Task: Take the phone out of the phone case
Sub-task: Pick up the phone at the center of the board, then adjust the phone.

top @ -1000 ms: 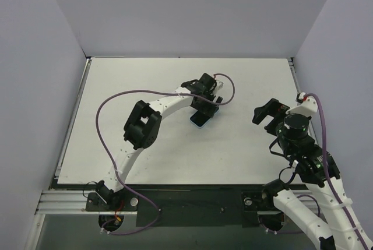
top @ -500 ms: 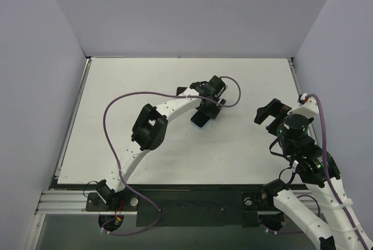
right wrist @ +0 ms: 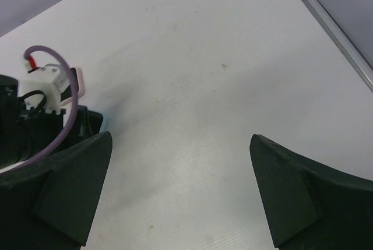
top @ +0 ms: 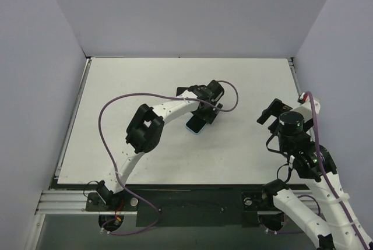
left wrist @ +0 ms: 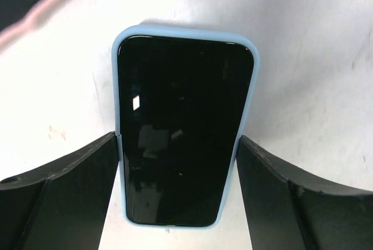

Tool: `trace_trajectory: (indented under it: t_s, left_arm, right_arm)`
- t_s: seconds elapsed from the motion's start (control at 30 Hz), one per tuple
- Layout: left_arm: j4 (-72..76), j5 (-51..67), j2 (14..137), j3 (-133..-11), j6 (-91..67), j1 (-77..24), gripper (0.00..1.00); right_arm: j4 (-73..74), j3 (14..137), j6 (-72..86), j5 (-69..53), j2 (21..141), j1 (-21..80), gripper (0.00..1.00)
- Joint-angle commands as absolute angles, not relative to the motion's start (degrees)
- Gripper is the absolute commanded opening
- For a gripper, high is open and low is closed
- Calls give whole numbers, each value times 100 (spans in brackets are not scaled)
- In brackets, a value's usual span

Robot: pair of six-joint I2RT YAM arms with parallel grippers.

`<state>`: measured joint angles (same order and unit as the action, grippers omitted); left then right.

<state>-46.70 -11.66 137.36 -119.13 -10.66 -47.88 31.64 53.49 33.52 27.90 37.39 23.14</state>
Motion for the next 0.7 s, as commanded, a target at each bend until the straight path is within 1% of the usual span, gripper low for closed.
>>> trace_trajectory:
  t_s: [0.0,0.07,0.2,0.27,0.37,0.43,0.5,0.6,0.67]
  left_arm:
    - [-4764,-791,12412,-11515,-1423,-4658,0]
    - [-4562,-817,11937,-11102,-1564,-4641,0]
    - [-3535,-519,10891,-9645,-1643,-4544,0]
    - [-3113,-291,10304,-9109,-1713,-4465,0]
    - [-2471,289,9749,-8588,-1714,-4439,0]
    - [-1979,596,9327,-8175,-1592,-4456,0]
    - [-1496,851,8931,-7771,-1469,-4491,0]
    - [-1047,818,8518,-7287,-1398,-4614,0]
    - [-1046,669,8429,-7233,-1336,-4763,0]
  right_arm:
    - [3454,5502,3594,3235,4104,2066,98]
    - [3463,5432,3726,3042,4183,1891,98]
    - [3148,5151,3911,2313,4332,1425,98]
    - [2998,5054,3894,1978,4490,1362,98]
    - [2831,5062,3893,1442,4745,1345,97]
    - [2585,5054,3937,898,4913,1336,94]
    - [2146,5010,4007,100,5053,1327,90]
    - [1374,4975,4122,-1173,5343,1327,86]
    - [1039,4983,4192,-1632,5493,1388,82]
